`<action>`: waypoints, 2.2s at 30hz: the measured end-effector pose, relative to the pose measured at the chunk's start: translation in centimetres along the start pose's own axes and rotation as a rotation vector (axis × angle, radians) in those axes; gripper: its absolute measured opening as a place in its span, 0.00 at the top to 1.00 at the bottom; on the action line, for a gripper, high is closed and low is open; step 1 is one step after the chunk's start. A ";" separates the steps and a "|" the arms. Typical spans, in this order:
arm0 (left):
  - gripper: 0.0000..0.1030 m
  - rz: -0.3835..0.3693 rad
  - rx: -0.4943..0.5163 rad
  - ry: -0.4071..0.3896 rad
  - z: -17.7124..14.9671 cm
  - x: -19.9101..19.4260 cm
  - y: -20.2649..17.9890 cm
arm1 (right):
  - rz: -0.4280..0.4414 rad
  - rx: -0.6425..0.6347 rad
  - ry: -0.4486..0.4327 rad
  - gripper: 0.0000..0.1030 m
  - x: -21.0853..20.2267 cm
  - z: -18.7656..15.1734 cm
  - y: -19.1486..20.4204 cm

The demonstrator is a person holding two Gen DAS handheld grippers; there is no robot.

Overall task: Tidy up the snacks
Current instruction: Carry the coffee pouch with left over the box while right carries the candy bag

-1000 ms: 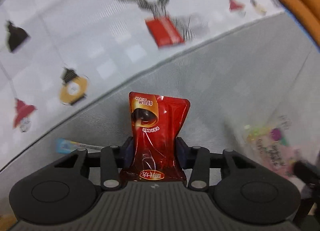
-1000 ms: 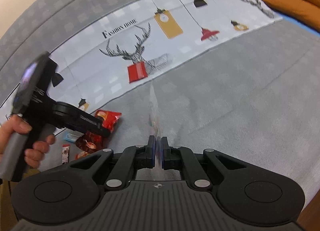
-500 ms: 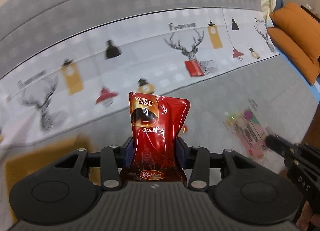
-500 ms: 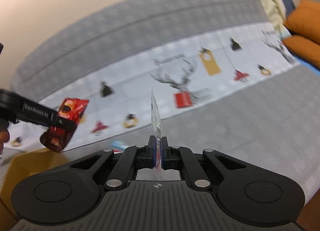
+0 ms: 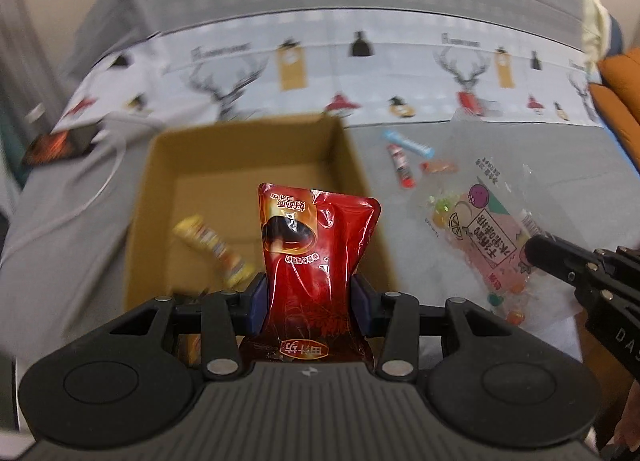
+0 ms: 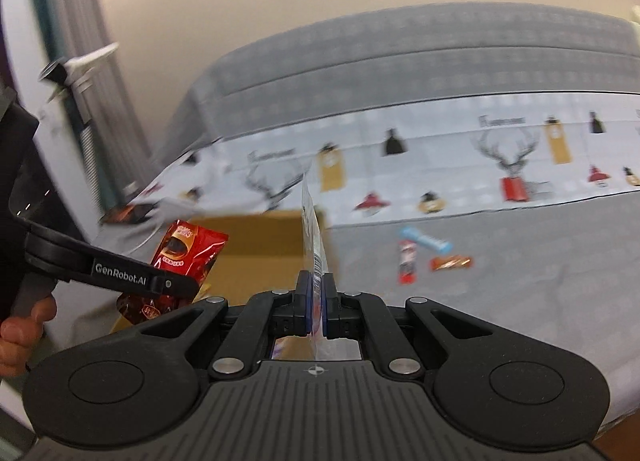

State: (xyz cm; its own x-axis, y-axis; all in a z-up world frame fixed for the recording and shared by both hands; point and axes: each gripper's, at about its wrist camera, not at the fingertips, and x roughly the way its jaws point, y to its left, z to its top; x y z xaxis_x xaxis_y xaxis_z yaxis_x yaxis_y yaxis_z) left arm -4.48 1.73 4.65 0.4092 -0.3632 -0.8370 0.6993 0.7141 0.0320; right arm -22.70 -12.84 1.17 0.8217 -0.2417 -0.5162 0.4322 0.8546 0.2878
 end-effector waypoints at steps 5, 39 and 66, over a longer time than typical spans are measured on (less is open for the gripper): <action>0.53 0.027 -0.062 0.008 -3.7 -1.0 3.2 | 0.057 -0.048 0.058 0.95 -0.1 -1.7 4.5; 0.53 0.069 -0.108 0.028 -4.0 0.5 7.2 | 0.094 -0.122 0.155 0.95 3.0 -2.4 10.6; 0.53 0.091 -0.116 0.101 1.3 7.4 9.8 | 0.096 -0.026 0.190 0.95 11.0 0.5 9.6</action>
State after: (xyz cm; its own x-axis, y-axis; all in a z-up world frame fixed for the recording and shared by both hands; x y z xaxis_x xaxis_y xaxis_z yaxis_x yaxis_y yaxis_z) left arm 6.22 5.26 -0.49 0.4027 -0.2359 -0.8844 0.5873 0.8077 0.0520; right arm -9.29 -7.53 -1.37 0.7728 -0.0692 -0.6309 0.3431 0.8818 0.3235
